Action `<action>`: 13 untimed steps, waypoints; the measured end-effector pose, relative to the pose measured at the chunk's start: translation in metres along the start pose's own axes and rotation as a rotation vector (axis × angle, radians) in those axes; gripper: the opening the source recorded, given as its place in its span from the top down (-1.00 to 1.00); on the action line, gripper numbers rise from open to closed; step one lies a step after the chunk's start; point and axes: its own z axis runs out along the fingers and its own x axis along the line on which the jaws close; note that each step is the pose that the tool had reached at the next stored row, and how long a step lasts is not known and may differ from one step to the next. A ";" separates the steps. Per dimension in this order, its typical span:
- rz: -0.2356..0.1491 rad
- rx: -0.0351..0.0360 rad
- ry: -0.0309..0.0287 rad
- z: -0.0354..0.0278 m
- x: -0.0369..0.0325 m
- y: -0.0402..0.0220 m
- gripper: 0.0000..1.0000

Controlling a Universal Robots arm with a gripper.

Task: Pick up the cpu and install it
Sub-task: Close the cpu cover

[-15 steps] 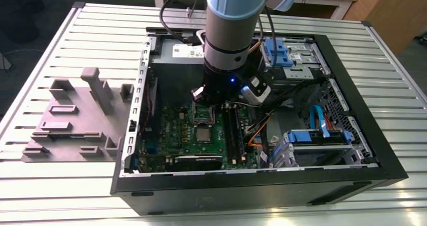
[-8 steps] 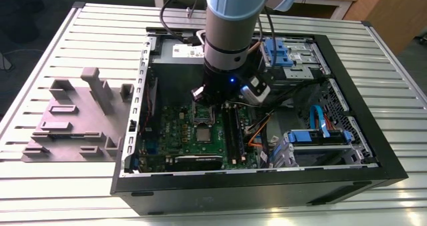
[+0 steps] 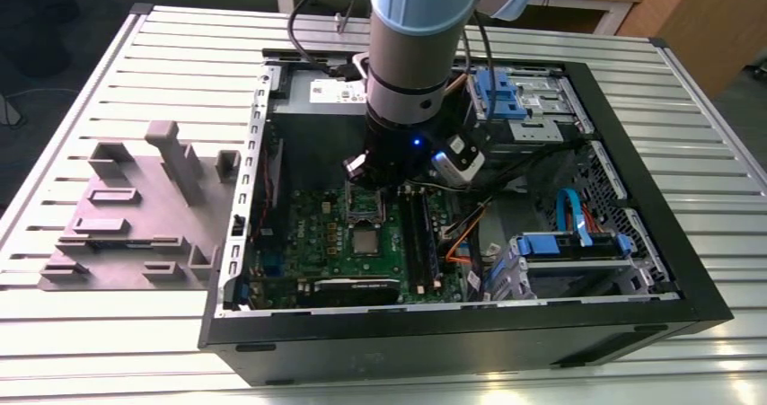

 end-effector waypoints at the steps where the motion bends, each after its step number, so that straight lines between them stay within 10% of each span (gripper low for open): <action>1: 0.000 0.0000 -0.0003 0.0000 0.0004 0.0002 0.80; 13: -0.001 0.0023 -0.0088 -0.0067 0.0059 0.0014 0.80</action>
